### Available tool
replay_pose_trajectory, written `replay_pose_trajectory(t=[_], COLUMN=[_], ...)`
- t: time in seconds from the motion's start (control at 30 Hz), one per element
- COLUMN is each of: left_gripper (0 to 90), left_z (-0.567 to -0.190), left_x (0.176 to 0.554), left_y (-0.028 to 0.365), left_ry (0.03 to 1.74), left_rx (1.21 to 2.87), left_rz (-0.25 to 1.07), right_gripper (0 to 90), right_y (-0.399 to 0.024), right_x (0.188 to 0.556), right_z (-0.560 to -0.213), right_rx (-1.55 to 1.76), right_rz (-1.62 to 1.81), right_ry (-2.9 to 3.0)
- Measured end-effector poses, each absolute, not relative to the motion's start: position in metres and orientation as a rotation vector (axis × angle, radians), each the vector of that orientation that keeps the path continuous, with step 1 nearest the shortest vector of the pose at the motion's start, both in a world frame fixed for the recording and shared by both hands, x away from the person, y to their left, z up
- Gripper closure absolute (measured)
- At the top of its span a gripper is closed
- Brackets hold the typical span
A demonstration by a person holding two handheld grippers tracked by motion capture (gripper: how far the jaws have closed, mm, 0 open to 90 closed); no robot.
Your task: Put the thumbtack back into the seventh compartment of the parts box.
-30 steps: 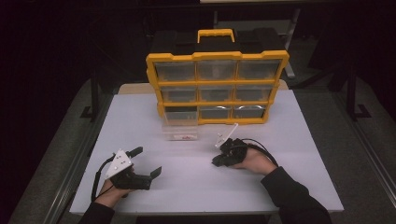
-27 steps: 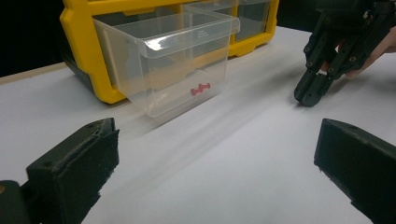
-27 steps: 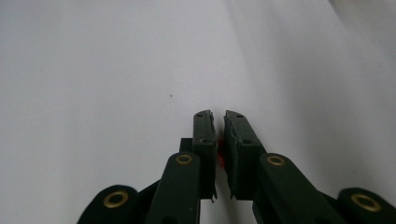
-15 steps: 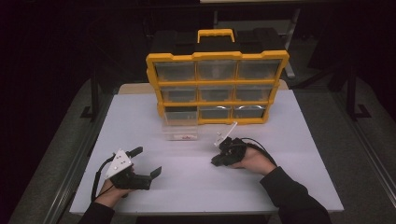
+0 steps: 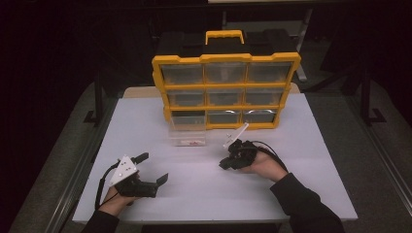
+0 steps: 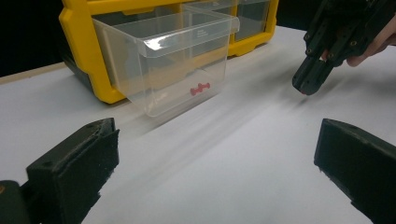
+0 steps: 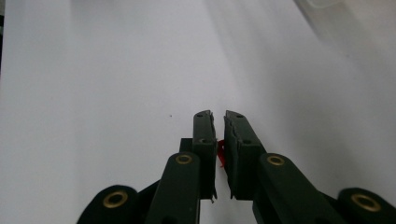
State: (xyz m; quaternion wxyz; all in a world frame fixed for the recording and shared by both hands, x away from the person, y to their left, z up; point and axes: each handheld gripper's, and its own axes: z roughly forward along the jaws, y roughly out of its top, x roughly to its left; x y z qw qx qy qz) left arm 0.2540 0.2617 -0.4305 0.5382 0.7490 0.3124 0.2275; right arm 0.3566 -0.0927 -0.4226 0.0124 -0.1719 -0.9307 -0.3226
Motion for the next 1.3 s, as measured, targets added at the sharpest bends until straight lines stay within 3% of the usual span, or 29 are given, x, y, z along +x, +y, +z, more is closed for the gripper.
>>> replay_pose_trajectory(t=[1.3], left_gripper=[0.0], left_z=[-0.431], left_x=[0.255], left_y=[0.263], left_ry=[0.750], left_rx=[1.773], left_rz=[0.546], right_gripper=[82.6], right_y=[-0.086], right_x=[0.372], right_z=[-0.365], right_rx=[-0.616], right_rz=[-1.177], right_ry=[-2.883])
